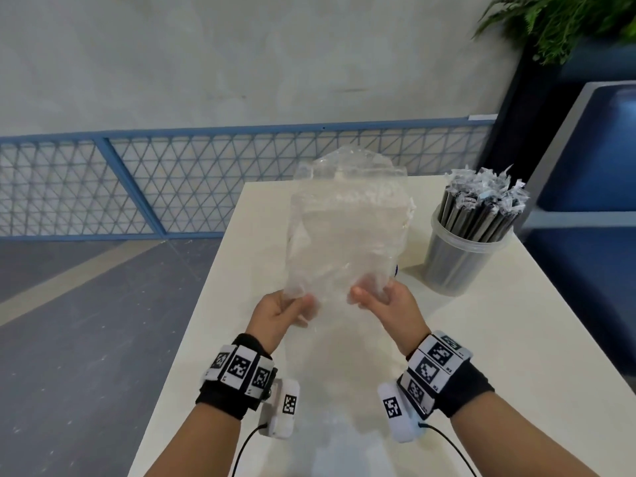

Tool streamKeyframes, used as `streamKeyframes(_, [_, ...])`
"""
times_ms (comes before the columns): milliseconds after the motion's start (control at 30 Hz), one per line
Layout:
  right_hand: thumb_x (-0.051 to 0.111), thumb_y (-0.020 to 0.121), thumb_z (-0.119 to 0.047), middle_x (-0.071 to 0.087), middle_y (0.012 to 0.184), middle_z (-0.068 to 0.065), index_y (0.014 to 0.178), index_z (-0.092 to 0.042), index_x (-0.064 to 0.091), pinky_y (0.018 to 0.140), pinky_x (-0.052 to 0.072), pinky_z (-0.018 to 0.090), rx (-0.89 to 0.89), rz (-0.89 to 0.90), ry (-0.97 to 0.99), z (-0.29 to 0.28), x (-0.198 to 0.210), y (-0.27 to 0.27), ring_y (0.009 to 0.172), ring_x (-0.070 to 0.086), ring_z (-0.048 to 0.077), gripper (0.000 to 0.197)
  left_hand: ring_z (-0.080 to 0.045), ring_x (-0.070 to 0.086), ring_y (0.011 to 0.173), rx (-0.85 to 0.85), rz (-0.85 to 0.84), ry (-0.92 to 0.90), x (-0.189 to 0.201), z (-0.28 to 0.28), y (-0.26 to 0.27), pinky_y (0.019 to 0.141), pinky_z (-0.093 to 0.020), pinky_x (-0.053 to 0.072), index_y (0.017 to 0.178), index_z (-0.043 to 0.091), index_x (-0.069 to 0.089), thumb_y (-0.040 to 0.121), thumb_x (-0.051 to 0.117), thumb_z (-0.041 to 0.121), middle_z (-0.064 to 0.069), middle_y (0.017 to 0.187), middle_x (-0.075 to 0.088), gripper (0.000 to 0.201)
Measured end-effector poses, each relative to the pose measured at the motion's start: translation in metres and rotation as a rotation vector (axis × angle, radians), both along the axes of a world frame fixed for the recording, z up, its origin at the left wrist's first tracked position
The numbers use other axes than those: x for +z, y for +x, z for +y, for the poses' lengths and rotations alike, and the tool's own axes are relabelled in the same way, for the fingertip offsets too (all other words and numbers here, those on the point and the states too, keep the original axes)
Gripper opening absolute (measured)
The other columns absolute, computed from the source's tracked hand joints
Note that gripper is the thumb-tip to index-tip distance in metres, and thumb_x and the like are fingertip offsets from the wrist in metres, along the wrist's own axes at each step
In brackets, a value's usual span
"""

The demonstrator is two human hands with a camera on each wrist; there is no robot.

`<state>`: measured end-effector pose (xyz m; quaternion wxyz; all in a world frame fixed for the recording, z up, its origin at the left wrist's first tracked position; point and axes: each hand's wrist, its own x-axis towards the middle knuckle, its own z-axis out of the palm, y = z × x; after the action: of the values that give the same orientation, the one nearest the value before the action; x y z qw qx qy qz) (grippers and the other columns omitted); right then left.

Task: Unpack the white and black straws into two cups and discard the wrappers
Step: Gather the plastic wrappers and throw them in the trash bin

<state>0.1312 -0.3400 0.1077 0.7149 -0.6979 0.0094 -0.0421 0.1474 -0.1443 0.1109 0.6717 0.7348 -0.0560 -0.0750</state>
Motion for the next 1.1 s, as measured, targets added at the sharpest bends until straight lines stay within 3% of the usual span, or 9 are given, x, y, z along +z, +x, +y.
streamKeyframes(100, [0.058, 0.089, -0.013, 0.069, 0.063, -0.003, 0.08, -0.013, 0.063, 0.066, 0.052, 0.021, -0.115, -0.045, 0.027, -0.006, 0.001, -0.002, 0.065, 0.067, 0.008, 0.01, -0.012, 0.063, 0.066, -0.088, -0.07, 0.02, 0.006, -0.012, 0.001, 0.062, -0.022, 0.054, 0.099, 0.014, 0.059, 0.075, 0.068, -0.005, -0.002, 0.074, 0.066, 0.032])
streamKeyframes(233, [0.054, 0.089, -0.02, 0.067, 0.078, 0.0, 0.091, -0.019, 0.06, 0.061, 0.051, 0.019, -0.166, -0.072, 0.059, -0.021, 0.008, -0.01, 0.07, 0.067, 0.007, 0.007, -0.012, 0.066, 0.055, -0.105, -0.011, -0.051, 0.011, -0.034, 0.003, 0.057, -0.022, 0.055, 0.082, 0.009, 0.06, 0.085, 0.056, -0.004, 0.0, 0.058, 0.068, 0.013])
streamKeyframes(367, [0.062, 0.084, -0.023, 0.068, 0.1, -0.005, 0.113, -0.031, 0.052, 0.066, 0.053, 0.024, -0.087, 0.012, -0.049, -0.043, 0.01, -0.021, 0.084, 0.066, 0.011, 0.032, -0.013, 0.066, 0.052, -0.072, 0.018, -0.099, 0.017, -0.054, 0.008, 0.052, -0.022, 0.054, 0.077, 0.008, 0.059, 0.088, 0.055, 0.004, 0.001, 0.054, 0.068, 0.013])
streamKeyframes(533, [0.052, 0.093, -0.009, 0.072, 0.079, -0.001, 0.104, -0.019, 0.062, 0.056, 0.05, 0.02, -0.207, -0.007, -0.002, -0.075, 0.01, -0.041, 0.063, 0.063, 0.01, 0.018, -0.007, 0.062, 0.05, -0.15, -0.085, 0.036, 0.022, -0.082, 0.008, 0.046, -0.018, 0.04, 0.064, 0.007, 0.054, 0.084, 0.064, 0.014, -0.013, 0.065, 0.061, 0.023])
streamKeyframes(600, [0.05, 0.093, -0.008, 0.071, 0.079, 0.0, 0.104, -0.017, 0.063, 0.056, 0.05, 0.02, -0.24, 0.001, 0.028, -0.09, 0.012, -0.051, 0.061, 0.06, 0.011, 0.019, -0.011, 0.054, 0.049, -0.203, -0.116, 0.059, 0.023, -0.094, 0.008, 0.046, -0.02, 0.041, 0.061, 0.025, 0.059, 0.083, 0.065, 0.015, -0.018, 0.072, 0.06, 0.025])
streamKeyframes(667, [0.05, 0.093, -0.008, 0.069, 0.082, 0.002, 0.105, -0.017, 0.062, 0.056, 0.049, 0.02, -0.256, -0.008, 0.032, -0.107, 0.017, -0.061, 0.06, 0.057, 0.011, 0.019, -0.011, 0.05, 0.047, -0.279, -0.112, 0.019, 0.028, -0.108, 0.005, 0.046, -0.021, 0.043, 0.086, 0.036, 0.065, 0.084, 0.063, 0.01, -0.018, 0.078, 0.058, 0.026])
streamKeyframes(800, [0.049, 0.093, -0.005, 0.061, 0.094, 0.006, 0.123, -0.012, 0.054, 0.051, 0.041, 0.016, -0.313, -0.081, -0.041, -0.15, 0.029, -0.083, 0.053, 0.045, 0.006, 0.031, -0.007, 0.044, 0.042, -0.423, -0.111, -0.076, 0.037, -0.15, -0.002, 0.043, -0.019, 0.041, 0.129, 0.016, 0.049, 0.084, 0.056, -0.009, -0.014, 0.099, 0.063, 0.052])
streamKeyframes(967, [0.043, 0.089, 0.009, 0.06, 0.116, -0.003, 0.128, -0.019, 0.048, 0.049, 0.038, 0.016, -0.401, -0.107, -0.026, -0.206, 0.03, -0.106, 0.051, 0.042, 0.003, 0.049, -0.008, 0.035, 0.046, -0.471, 0.005, -0.294, 0.037, -0.215, -0.016, 0.04, -0.016, 0.031, 0.101, 0.029, 0.065, 0.076, 0.049, -0.014, 0.002, 0.096, 0.071, 0.053])
streamKeyframes(1100, [0.04, 0.085, 0.015, 0.062, 0.078, -0.016, 0.096, -0.026, 0.059, 0.049, 0.038, 0.016, -0.499, -0.042, 0.092, -0.244, 0.029, -0.125, 0.053, 0.043, 0.006, 0.047, -0.014, 0.046, 0.067, -0.478, 0.167, -0.354, 0.034, -0.269, -0.023, 0.045, -0.014, 0.041, 0.098, 0.017, 0.063, 0.081, 0.041, -0.018, 0.008, 0.09, 0.071, 0.045])
